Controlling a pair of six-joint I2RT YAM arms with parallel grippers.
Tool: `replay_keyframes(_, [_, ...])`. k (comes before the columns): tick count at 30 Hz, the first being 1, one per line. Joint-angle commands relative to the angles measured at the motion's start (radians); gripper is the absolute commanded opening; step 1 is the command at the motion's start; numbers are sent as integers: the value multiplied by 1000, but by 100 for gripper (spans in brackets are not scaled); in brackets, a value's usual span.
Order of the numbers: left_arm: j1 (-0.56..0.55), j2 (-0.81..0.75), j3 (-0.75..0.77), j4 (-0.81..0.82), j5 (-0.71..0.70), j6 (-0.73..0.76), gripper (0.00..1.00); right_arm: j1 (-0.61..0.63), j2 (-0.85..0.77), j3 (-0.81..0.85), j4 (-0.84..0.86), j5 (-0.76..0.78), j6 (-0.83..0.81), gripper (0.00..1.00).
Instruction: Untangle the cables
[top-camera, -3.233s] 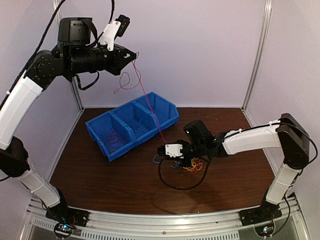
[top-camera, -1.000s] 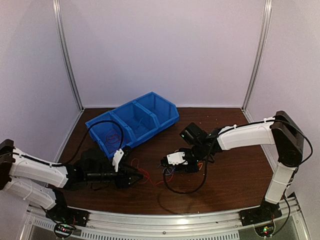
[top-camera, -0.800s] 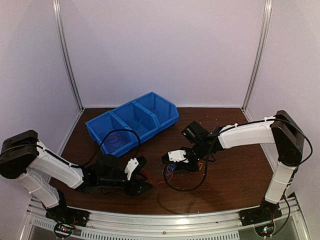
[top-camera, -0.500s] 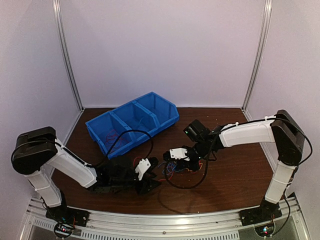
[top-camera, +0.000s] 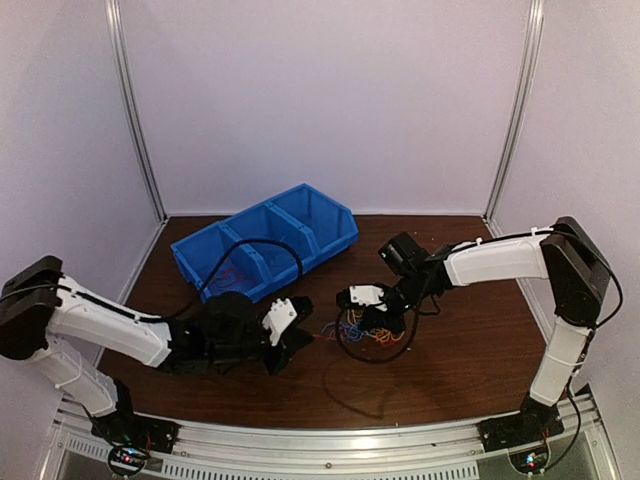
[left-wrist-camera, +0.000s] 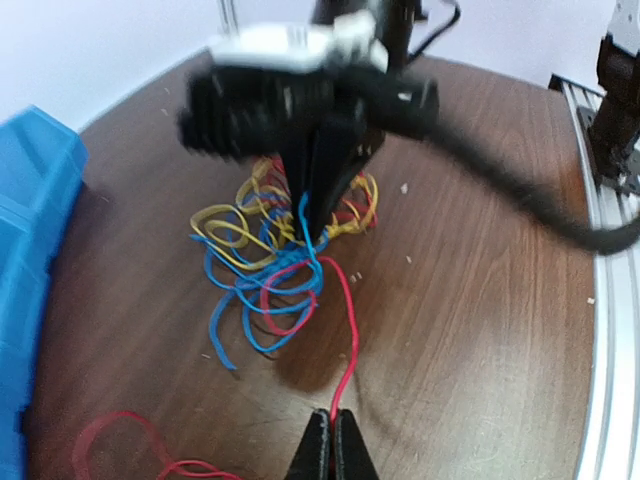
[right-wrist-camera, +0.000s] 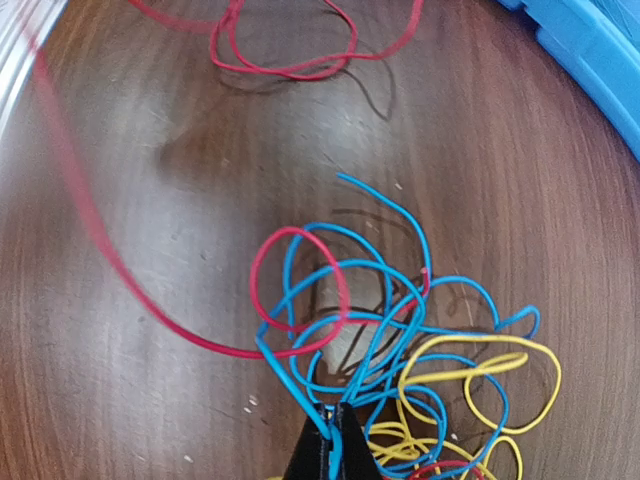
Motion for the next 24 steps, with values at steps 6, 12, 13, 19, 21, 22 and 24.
replay_keyframes(6, [-1,-655,342,-464,-301,201,0,-192,53,11,4,-96,48,0])
replay_keyframes(12, [-2,-619,695,-651,-344,309,0,-202,61,29,-1,-115,59,0])
replay_keyframes(13, [-2,-612,701,-647,-349,311,0,-202,60,34,-6,-119,62,0])
replay_keyframes(19, [-2,-548,604,-568,-292,247,0,-202,2,89,-115,-135,54,30])
replay_keyframes(21, [-2,-526,569,-530,-283,217,0,-202,-40,108,-145,-135,42,39])
replay_keyframes(22, [-1,-514,556,-510,-281,209,0,-202,-61,116,-159,-132,38,43])
replay_keyframes(24, [-2,-496,538,-480,-293,203,0,-202,-98,138,-196,-126,29,49])
